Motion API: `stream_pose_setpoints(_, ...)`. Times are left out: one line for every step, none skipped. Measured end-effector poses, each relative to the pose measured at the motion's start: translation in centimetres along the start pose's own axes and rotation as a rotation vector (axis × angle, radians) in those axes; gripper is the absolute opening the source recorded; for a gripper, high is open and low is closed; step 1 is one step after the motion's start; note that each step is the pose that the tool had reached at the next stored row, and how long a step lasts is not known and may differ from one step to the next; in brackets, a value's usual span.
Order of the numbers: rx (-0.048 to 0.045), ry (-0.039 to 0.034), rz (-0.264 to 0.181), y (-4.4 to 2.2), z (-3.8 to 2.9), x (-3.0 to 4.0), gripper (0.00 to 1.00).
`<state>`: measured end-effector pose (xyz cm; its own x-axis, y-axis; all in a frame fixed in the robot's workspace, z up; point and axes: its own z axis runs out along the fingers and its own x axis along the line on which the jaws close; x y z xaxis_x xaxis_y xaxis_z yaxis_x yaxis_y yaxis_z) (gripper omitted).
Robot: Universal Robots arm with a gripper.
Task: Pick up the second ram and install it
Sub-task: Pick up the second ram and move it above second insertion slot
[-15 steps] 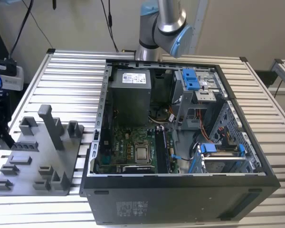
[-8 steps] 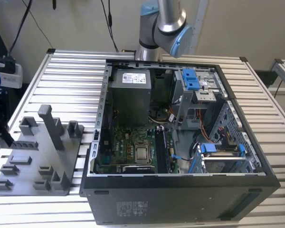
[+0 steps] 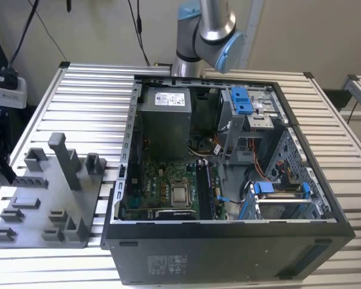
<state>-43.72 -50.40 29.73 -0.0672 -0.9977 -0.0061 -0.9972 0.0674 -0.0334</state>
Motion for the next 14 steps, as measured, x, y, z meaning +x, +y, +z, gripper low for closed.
stream_pose_setpoints(0.0005,-0.0001,0.0,0.02,-0.05,-0.01,0.14)
stream_pose_setpoints(0.0009,-0.0001,0.0,0.03,-0.1,-0.03,0.14)
stream_pose_setpoints(0.0013,-0.0001,0.0,0.05,-0.15,-0.04,0.14)
stream_pose_setpoints(0.0015,-0.0001,0.0,0.06,-0.2,-0.05,0.14)
stream_pose_setpoints(0.0018,-0.0001,0.0,0.07,-0.26,-0.06,0.14)
stream_pose_setpoints(0.0022,-0.0001,0.0,0.09,-0.33,-0.08,0.14)
stream_pose_setpoints(0.0025,-0.0001,0.0,0.1,-0.4,-0.09,0.14)
stream_pose_setpoints(0.0028,-0.0002,0.0,0.11,-0.46,-0.1,0.14)
stream_pose_setpoints(0.003,-0.0003,0.0,0.12,-0.53,-0.11,0.14)
stream_pose_setpoints(0.0033,-0.0003,0.0,0.13,-0.6,-0.12,0.14)
stream_pose_setpoints(0.0036,-0.0003,0.0,0.14,-0.66,-0.13,0.14)
stream_pose_setpoints(0.0038,-0.0003,0.0,0.15,-0.74,-0.14,0.14)
stream_pose_setpoints(0.004,-0.0003,0.0,0.16,-0.81,-0.16,0.14)
stream_pose_setpoints(0.0041,-0.0003,0.0,0.17,-0.9,-0.17,0.14)
